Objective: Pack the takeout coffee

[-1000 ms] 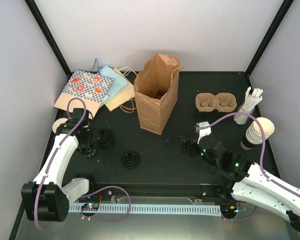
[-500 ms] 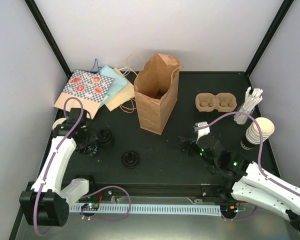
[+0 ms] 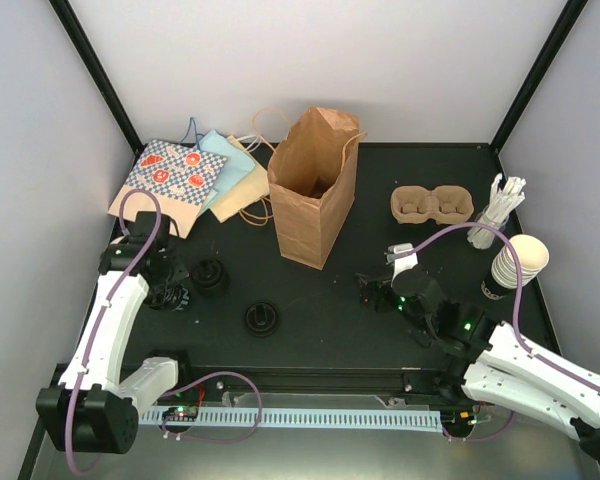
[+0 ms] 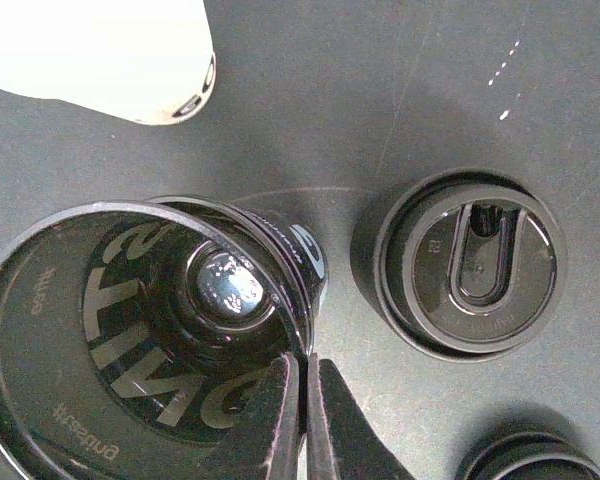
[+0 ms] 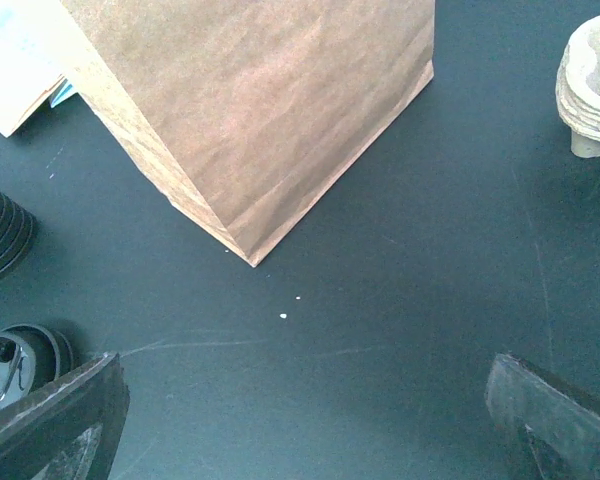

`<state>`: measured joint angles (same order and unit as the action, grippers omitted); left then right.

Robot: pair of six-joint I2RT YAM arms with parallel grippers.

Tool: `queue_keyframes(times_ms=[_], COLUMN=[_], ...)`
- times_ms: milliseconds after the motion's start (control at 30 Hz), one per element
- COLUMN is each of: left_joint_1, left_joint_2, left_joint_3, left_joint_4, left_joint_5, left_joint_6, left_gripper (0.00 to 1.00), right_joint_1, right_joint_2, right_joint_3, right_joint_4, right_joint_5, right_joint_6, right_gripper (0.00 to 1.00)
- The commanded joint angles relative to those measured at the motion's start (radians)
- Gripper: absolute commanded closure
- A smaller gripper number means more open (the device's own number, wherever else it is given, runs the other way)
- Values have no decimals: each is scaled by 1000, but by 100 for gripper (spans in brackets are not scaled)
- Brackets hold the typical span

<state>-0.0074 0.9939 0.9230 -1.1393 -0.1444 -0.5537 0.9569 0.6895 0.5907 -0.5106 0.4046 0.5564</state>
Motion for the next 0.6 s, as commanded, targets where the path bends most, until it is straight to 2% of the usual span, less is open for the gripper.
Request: queue_keyframes(times_ms=[0,567], left_joint_1=[6,-3], left_joint_2=[-35,-111], left_joint_3=[90,375], left_joint_4=[-62,-215], left_joint_5=[-47,-34], left_joint_6=[18,9], left_gripper=[99,99], right_joint_1=[-4,-4], right_joint_2=[3,12], right_joint_3=[27,38], right_joint_4=[27,21], right_joint_5=[-5,-12], right_joint_6=[9,2], right_gripper=[0,0])
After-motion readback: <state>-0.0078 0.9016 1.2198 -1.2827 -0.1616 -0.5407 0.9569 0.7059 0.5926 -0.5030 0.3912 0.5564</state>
